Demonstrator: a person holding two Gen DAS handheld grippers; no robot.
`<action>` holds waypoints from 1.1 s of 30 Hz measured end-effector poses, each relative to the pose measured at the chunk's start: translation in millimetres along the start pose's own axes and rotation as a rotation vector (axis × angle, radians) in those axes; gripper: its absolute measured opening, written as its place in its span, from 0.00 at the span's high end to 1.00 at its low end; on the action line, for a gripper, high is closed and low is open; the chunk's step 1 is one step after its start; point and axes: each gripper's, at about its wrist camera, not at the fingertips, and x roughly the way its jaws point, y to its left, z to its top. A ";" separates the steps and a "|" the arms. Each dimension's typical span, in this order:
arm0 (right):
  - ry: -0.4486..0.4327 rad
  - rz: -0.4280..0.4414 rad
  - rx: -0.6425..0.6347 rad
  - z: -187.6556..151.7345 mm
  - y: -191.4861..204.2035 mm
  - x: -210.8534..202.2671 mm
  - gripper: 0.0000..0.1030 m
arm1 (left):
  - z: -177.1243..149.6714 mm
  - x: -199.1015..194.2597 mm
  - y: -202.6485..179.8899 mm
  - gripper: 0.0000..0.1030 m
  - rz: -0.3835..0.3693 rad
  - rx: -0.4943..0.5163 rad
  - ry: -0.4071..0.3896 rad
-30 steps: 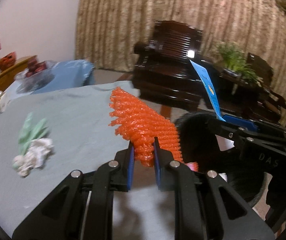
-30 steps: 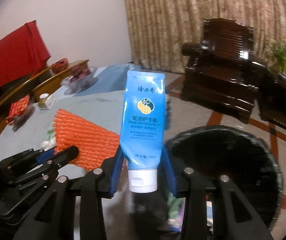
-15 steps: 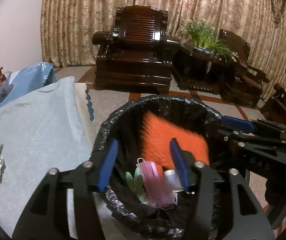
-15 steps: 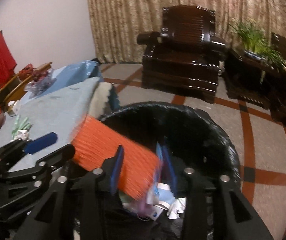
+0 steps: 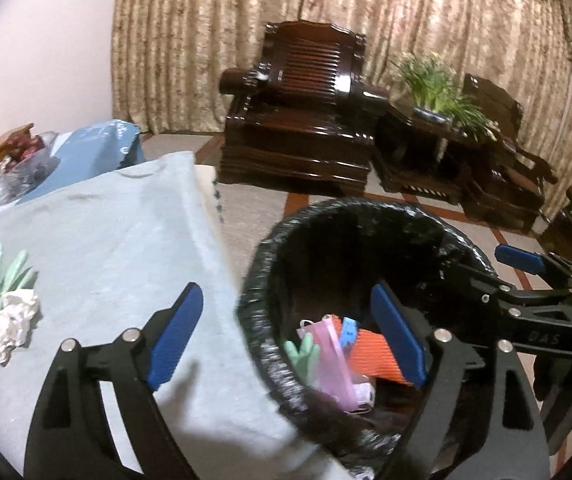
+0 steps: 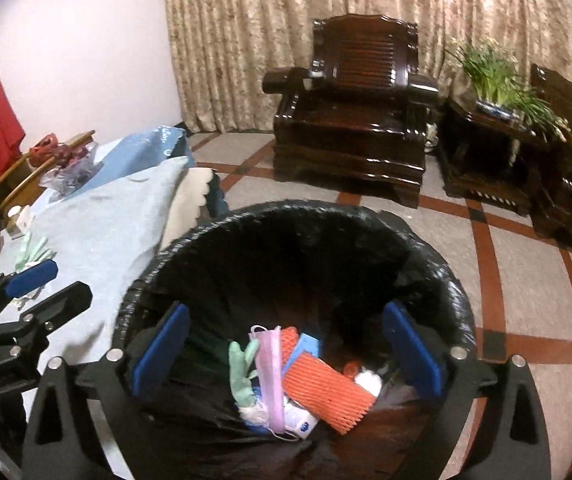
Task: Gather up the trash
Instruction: 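Move both open tools back over the table toward the remaining glove and tissues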
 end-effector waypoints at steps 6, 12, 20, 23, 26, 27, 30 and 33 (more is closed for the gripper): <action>-0.025 0.062 -0.040 8.4 35.9 0.7 0.07 | -6.2 -27.8 49.7 0.15 0.087 -0.062 -0.033; -0.043 0.157 -0.102 19.0 94.3 7.3 0.06 | -20.7 -64.0 117.8 0.15 0.218 -0.141 -0.058; -0.054 0.287 -0.184 25.0 184.8 27.6 0.06 | -44.9 -104.3 202.7 0.15 0.397 -0.243 -0.065; -0.051 0.327 -0.207 23.5 215.2 39.3 0.06 | -55.2 -112.9 229.1 0.15 0.450 -0.275 -0.065; -0.035 0.360 -0.233 20.3 246.9 55.1 0.06 | -63.2 -114.4 249.0 0.15 0.487 -0.294 -0.059; -0.033 0.367 -0.238 18.8 253.2 58.4 0.06 | -65.4 -114.1 257.7 0.15 0.495 -0.305 -0.055; -0.015 0.390 -0.259 14.3 283.5 75.2 0.06 | -69.8 -111.4 277.6 0.15 0.514 -0.325 -0.054; 0.004 0.405 -0.274 11.1 304.3 88.7 0.06 | -72.6 -103.6 293.1 0.15 0.524 -0.337 -0.046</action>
